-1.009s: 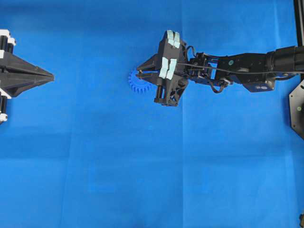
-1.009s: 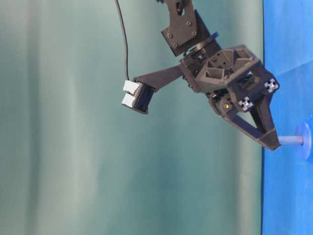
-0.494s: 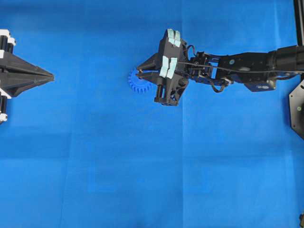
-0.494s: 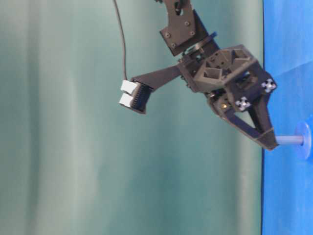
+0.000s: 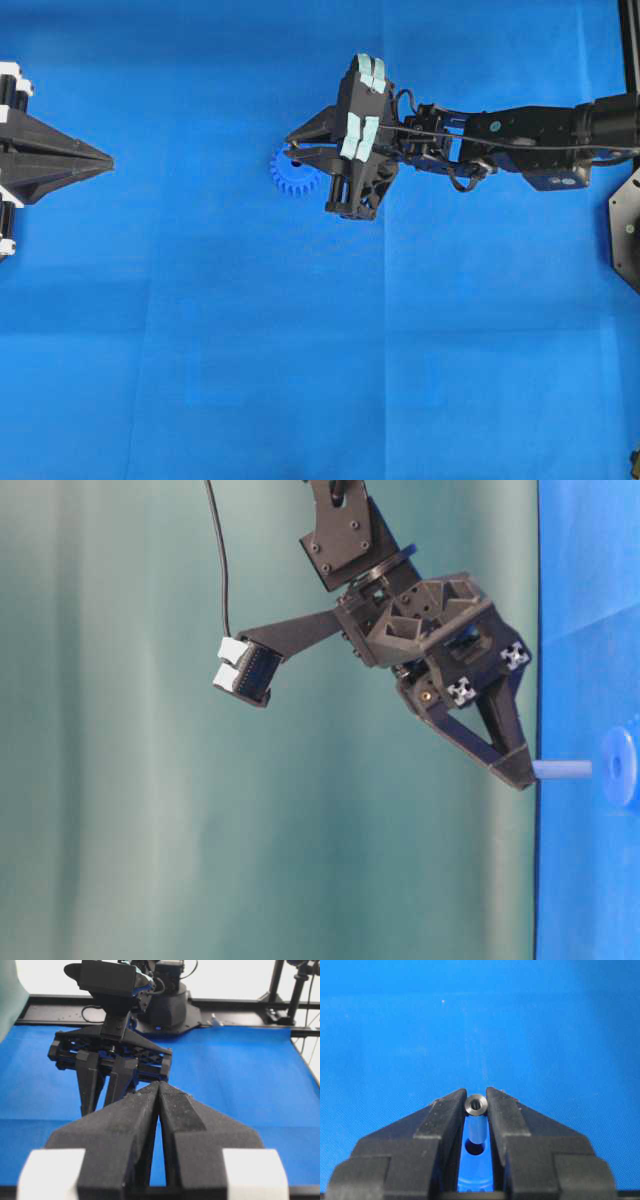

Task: Insert the shaft placed at a random location into the center hole of the small gear at another random location.
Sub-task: 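Lower the shaft into the gear's center hole with the right gripper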

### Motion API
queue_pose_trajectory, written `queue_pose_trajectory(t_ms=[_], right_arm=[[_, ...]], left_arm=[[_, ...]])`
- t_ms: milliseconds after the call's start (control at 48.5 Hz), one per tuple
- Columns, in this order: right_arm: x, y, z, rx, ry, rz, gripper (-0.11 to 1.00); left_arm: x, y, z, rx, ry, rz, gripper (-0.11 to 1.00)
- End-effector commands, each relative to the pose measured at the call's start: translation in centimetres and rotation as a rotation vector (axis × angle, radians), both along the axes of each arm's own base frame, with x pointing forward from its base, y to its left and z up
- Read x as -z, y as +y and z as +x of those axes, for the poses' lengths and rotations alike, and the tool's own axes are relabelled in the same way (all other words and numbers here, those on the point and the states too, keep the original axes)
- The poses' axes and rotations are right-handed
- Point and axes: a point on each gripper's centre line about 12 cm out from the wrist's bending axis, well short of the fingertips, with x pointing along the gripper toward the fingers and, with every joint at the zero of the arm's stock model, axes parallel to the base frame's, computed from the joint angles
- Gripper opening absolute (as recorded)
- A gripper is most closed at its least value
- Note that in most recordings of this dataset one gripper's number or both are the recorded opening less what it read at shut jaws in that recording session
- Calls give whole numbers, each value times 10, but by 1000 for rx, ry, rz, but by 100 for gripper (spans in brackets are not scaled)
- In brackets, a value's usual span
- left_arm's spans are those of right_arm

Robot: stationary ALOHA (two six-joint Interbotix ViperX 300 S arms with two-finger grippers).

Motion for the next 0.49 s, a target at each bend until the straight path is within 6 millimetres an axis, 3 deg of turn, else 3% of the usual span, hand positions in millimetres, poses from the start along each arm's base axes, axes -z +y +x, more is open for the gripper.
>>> queue_pose_trajectory(t_ms=[0,474], right_arm=[[-10,1,8,-3,-45,-10,5],[16,-1,8,5,5,2,4]], left_arm=[[-4,1,1,-3,-12,0,0],[-5,0,1,-2,-14,0,0]])
